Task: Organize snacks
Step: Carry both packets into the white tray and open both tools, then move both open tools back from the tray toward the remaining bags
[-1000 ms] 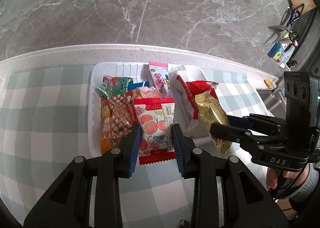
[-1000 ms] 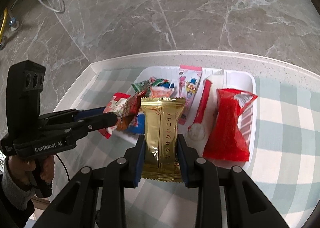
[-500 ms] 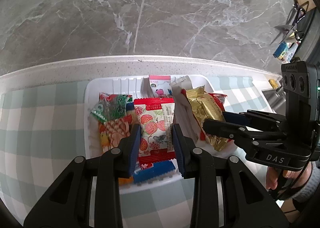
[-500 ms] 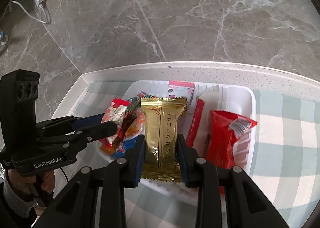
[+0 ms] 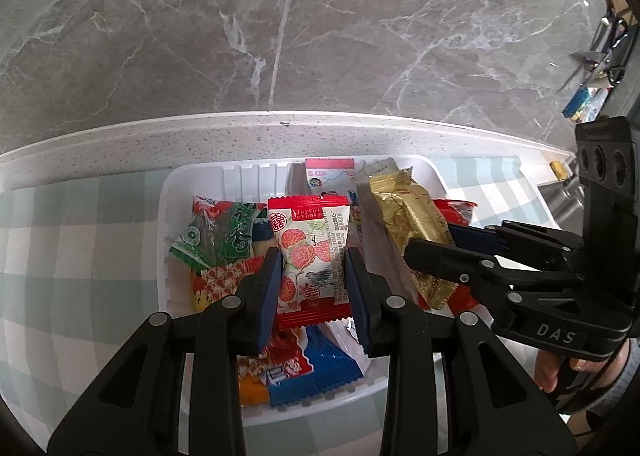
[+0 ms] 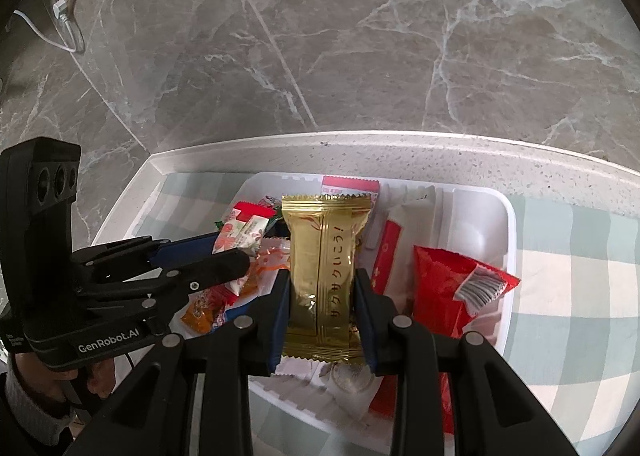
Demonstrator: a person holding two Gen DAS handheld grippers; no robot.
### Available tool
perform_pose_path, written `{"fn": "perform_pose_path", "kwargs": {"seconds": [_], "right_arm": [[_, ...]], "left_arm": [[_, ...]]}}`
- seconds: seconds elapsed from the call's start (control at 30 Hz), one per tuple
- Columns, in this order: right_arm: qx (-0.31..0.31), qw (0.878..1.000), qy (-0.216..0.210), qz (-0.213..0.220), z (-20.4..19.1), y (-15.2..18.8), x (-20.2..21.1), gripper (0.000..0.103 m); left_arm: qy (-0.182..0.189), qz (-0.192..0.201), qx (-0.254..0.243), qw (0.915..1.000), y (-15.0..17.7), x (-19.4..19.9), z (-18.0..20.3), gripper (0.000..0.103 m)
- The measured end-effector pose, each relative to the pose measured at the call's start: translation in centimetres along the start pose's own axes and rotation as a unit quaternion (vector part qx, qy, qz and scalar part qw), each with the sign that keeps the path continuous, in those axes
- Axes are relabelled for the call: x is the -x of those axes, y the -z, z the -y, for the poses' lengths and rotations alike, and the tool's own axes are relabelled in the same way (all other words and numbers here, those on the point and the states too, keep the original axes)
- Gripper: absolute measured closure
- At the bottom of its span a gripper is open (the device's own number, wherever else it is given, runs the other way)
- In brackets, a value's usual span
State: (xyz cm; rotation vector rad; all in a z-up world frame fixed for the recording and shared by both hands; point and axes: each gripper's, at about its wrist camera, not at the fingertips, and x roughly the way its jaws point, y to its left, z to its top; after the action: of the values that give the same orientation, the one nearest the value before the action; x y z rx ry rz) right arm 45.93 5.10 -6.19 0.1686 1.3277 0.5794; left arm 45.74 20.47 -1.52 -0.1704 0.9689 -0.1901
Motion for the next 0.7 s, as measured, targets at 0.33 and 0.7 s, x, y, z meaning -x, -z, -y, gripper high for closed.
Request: {"fn": "perform_pose_path", "kwargs": {"seconds": [0.33,0.7], "right_arm": [[0.021,1.0,0.016,0.012,-0.5,-0.1,0.7,0.062],[0.079,0.995,0.048,0.042,-3.2,1.6,4.6,0.053]], "left_arm": [[-0.014,0.002,0.003,0.9999,-0.1,-0.8,0.1,0.062],[-0.006,0.031,0.014,0.9994,2.3,3.8,0.5,0.059]]}}
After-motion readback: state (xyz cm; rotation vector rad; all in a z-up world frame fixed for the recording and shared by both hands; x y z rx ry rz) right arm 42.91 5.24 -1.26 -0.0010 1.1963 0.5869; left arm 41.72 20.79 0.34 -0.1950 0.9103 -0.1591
